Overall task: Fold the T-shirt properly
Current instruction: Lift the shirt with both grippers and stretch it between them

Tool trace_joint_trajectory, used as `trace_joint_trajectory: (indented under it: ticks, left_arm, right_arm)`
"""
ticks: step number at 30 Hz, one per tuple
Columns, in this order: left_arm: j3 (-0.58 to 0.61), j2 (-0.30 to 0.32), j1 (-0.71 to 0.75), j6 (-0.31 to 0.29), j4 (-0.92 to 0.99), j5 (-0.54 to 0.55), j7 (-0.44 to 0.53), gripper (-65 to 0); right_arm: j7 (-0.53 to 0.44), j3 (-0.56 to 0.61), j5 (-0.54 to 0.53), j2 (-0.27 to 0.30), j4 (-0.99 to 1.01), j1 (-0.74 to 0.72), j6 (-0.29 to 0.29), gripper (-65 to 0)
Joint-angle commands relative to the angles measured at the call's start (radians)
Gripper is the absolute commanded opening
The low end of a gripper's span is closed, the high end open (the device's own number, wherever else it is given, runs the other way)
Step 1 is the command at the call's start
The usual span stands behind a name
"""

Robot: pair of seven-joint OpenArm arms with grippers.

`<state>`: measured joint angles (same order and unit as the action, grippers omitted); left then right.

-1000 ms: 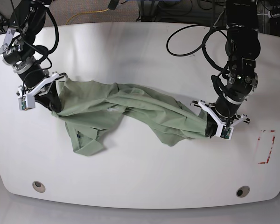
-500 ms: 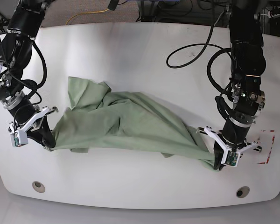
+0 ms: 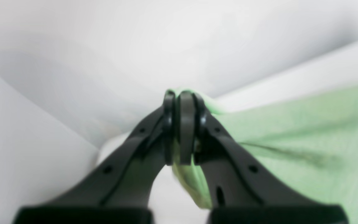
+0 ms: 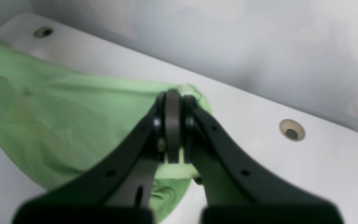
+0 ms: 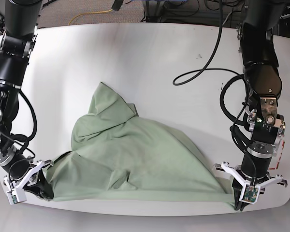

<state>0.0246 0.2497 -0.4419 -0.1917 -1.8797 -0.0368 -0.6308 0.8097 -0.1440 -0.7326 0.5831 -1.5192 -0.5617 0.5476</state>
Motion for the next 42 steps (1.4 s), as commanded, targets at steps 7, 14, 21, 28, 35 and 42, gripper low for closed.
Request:
trace_joint_trajectory:
  ticks: [7,14,21,28,35,42]
  left_arm:
    - [-0.008,0.029,-0.229,0.011,-0.016,0.004,-0.13,-65.0]
    - [-0.012,0.033,-0.361,-0.007,-0.013,0.004,-0.2,-65.0]
    - [-0.012,0.029,-0.394,-0.105,-0.03,0.004,-0.295,-65.0]
    - [-0.01,0.017,-0.306,-0.226,-0.067,0.005,-0.363,-65.0]
    - [-0.004,-0.063,-0.114,-0.315,-0.117,-0.001,-0.377,-65.0]
    - [-0.004,-0.125,0.067,-0.322,-0.136,0.004,-0.377,-65.0]
  right_arm:
    - [-0.008,0.134,-0.014,0.074,0.118,-0.32,-0.005,-65.0]
    - [0.021,0.24,-0.015,0.105,0.128,-0.528,-0.005,-65.0]
    - [0.064,0.255,-0.022,0.133,0.093,-0.581,-0.004,-65.0]
    - [0.066,0.18,-0.023,0.145,0.029,-0.423,-0.004,-65.0]
    - [0.066,0.044,-0.054,0.13,-0.04,-0.194,-0.004,-65.0]
    - [0.066,-0.084,-0.066,0.114,-0.105,0.036,-0.004,-65.0]
